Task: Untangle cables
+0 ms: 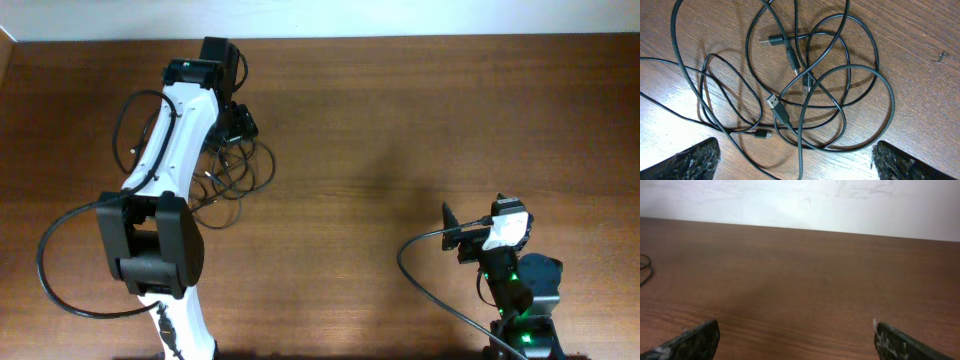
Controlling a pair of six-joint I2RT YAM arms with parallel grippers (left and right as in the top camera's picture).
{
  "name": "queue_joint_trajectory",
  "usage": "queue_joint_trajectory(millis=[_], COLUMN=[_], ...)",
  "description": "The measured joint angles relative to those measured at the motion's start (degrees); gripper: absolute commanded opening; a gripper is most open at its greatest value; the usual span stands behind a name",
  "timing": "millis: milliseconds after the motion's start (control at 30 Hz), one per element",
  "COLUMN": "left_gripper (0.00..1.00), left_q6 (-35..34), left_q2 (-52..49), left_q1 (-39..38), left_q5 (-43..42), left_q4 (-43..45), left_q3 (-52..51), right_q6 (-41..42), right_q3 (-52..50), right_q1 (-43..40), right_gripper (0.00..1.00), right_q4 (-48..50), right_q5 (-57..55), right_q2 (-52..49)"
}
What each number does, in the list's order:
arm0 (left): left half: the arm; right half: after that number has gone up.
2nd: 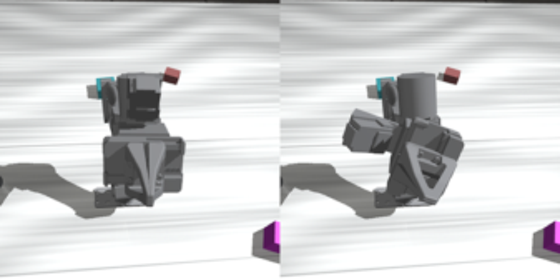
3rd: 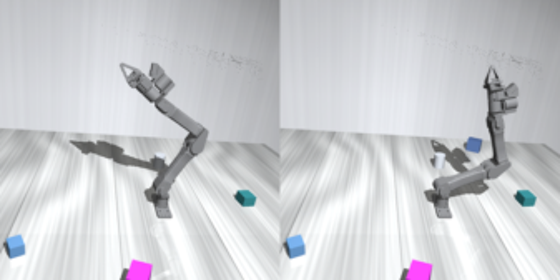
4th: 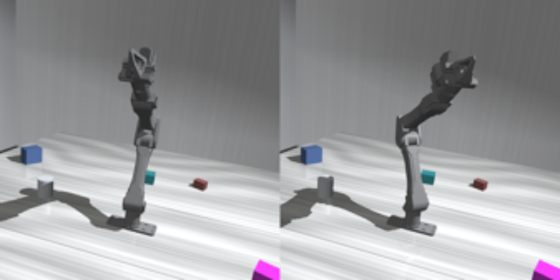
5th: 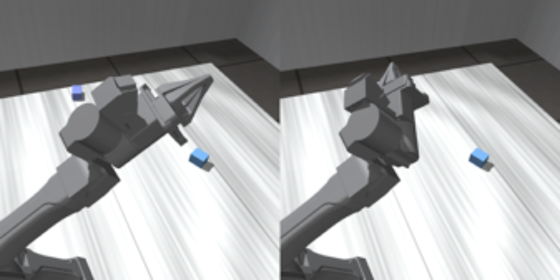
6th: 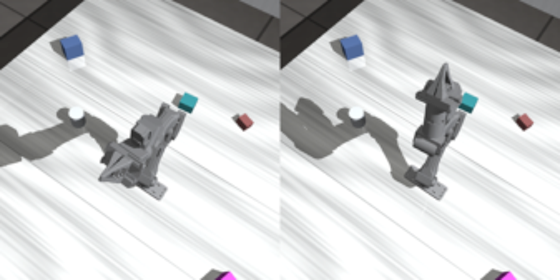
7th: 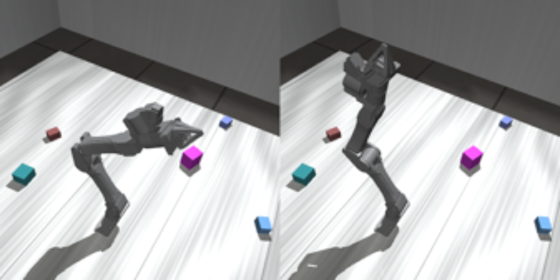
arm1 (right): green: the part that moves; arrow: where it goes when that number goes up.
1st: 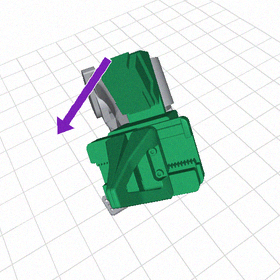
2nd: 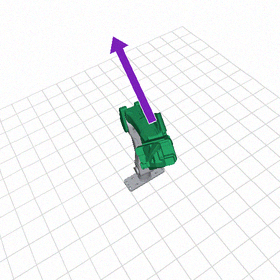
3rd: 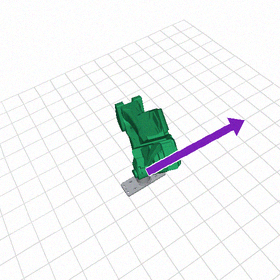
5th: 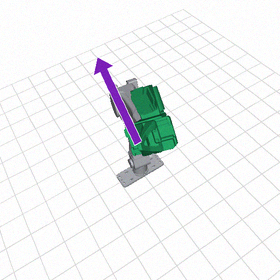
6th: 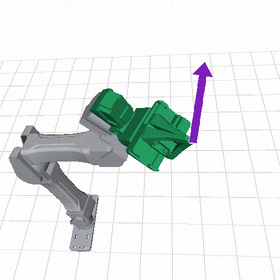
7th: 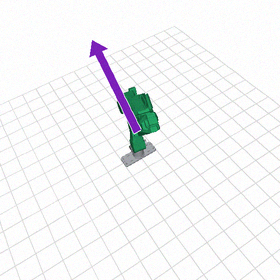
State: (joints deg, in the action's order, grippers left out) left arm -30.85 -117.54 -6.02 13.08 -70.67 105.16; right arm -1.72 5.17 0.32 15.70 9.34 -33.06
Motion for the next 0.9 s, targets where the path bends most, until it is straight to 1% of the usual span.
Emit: queue_joint_trajectory(millis=[167, 267, 333, 500, 700, 900], left_gripper=[0.99, 0.99, 0.99, 0.99, 0.99, 0.99], left_q6=[0.0, 0.0, -0.02, 0.0, -0.02, -0.02], left_q2=[0.0, 0.0, 0.0, 0.0, 0.0, 0.0], left_q1=[0.0, 0.0, 0.0, 0.0, 0.0, 0.0], left_q5=[0.0, 0.0, 0.0, 0.0, 0.0, 0.0], left_q4=[0.0, -0.02, 0.0, 0.04, 0.0, 0.0], left_q3=[0.0, 0.0, 0.0, 0.0, 0.0, -0.02], right_q6=[0.02, 0.04, 0.02, 0.02, 0.09, 0.02], right_q3=[-3.72, -4.39, -4.44, -4.57, -4.57, -4.57], right_q1=[0.0, 0.0, 0.0, 0.0, 0.0, 0.0], right_gripper=[0.98, 0.98, 0.98, 0.98, 0.98, 0.98], right_q4=[0.07, -2.16, -5.03, -18.56, -19.17, -19.3], right_q5=[0.0, 0.0, 0.0, -0.5, -1.16, -1.84], right_q2=[3.85, 5.64, 7.19, 14.32, 18.99, 27.76])
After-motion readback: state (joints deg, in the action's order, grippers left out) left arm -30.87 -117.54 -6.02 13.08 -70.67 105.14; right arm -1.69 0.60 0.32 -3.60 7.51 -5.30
